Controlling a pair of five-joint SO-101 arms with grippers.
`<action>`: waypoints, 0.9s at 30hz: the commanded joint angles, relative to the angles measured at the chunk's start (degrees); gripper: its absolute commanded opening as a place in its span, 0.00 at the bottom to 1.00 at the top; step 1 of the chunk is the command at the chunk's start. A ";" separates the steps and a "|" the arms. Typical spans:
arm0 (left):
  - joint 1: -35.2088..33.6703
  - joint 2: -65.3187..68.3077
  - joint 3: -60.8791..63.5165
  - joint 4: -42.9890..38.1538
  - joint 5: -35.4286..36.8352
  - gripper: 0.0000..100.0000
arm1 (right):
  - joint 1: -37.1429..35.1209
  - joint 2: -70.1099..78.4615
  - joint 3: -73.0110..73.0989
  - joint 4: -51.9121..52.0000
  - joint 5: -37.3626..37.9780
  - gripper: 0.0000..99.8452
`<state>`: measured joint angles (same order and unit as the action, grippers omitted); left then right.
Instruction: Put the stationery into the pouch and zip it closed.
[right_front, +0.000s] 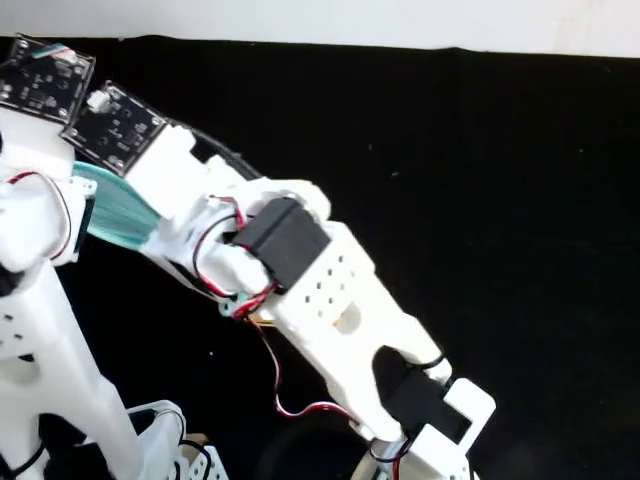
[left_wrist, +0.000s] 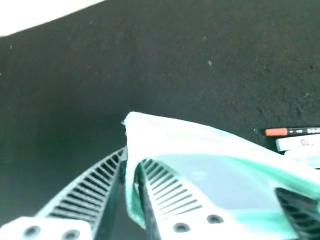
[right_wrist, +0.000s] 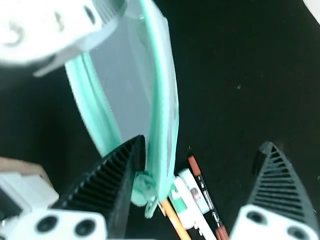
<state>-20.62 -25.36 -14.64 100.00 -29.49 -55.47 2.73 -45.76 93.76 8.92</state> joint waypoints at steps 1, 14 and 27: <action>1.01 0.57 0.40 0.44 0.26 0.01 | -1.54 -1.63 -5.32 4.70 1.41 0.34; 1.01 0.57 4.00 0.26 1.23 0.01 | -1.36 -1.63 -5.58 7.08 6.24 0.34; 0.40 0.04 8.40 -7.21 10.02 0.01 | -1.10 8.22 -5.41 6.64 6.07 0.34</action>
<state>-20.53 -24.84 -6.55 93.67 -20.26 -56.70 10.02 -49.36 100.26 14.55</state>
